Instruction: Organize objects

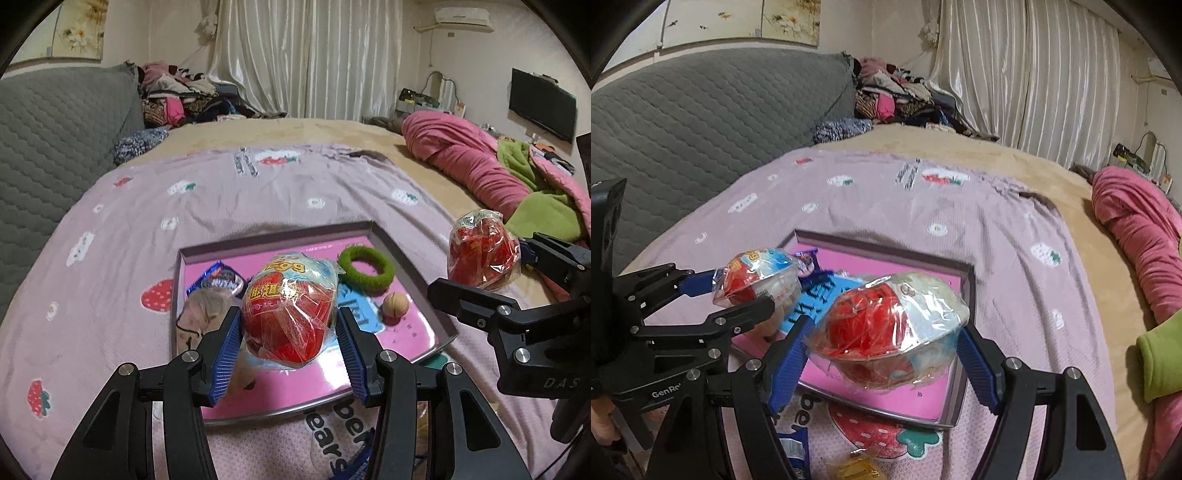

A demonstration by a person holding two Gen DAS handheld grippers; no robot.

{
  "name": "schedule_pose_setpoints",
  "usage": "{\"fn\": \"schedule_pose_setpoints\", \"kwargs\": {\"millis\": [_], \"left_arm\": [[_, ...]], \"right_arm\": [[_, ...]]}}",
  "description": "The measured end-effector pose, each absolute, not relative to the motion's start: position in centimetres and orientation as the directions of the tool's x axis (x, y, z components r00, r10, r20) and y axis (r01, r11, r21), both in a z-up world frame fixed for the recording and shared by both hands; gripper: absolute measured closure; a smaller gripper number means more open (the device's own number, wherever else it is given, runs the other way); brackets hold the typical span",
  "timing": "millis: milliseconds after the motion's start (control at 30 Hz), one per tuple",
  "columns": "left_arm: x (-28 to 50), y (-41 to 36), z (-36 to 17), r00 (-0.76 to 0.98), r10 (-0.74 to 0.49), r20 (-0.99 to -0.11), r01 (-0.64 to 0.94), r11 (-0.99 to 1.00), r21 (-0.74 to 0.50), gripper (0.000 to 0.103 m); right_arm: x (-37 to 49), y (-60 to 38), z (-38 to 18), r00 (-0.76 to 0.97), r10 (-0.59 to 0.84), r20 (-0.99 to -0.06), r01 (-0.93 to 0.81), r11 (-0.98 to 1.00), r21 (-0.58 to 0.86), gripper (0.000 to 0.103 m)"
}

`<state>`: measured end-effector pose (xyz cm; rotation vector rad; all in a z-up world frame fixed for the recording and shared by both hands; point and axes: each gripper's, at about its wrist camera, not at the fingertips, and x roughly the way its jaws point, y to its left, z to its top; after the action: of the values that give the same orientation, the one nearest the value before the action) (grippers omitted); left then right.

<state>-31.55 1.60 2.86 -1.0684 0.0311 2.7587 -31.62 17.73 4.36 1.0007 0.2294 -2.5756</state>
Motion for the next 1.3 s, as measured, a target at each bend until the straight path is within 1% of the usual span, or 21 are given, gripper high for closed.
{"fn": "schedule_pose_setpoints", "kwargs": {"millis": [333, 667, 900, 1300], "left_arm": [[-32.2, 1.4, -1.4, -0.696, 0.161, -0.699, -0.169, -0.984, -0.059, 0.05], [-32.7, 1.4, -4.4, -0.672, 0.164, -0.722, -0.171, -0.983, -0.064, 0.05], [-32.9, 1.3, -4.9, -0.667, 0.174, -0.724, -0.177, -0.982, -0.073, 0.05], [-33.0, 1.9, -6.1, -0.655, 0.162, -0.738, -0.18, -0.982, -0.055, 0.05]], "right_arm": [[-32.8, 17.9, -0.6, -0.632, -0.25, -0.734, 0.377, -0.926, -0.008, 0.027], [-34.0, 18.1, -3.6, -0.599, -0.217, -0.771, 0.357, -0.934, -0.015, 0.027], [-34.6, 18.2, -4.8, -0.585, -0.202, -0.785, 0.351, -0.936, -0.02, 0.027], [-35.3, 18.0, -6.1, -0.559, -0.189, -0.808, 0.344, -0.939, -0.019, 0.027]]}}
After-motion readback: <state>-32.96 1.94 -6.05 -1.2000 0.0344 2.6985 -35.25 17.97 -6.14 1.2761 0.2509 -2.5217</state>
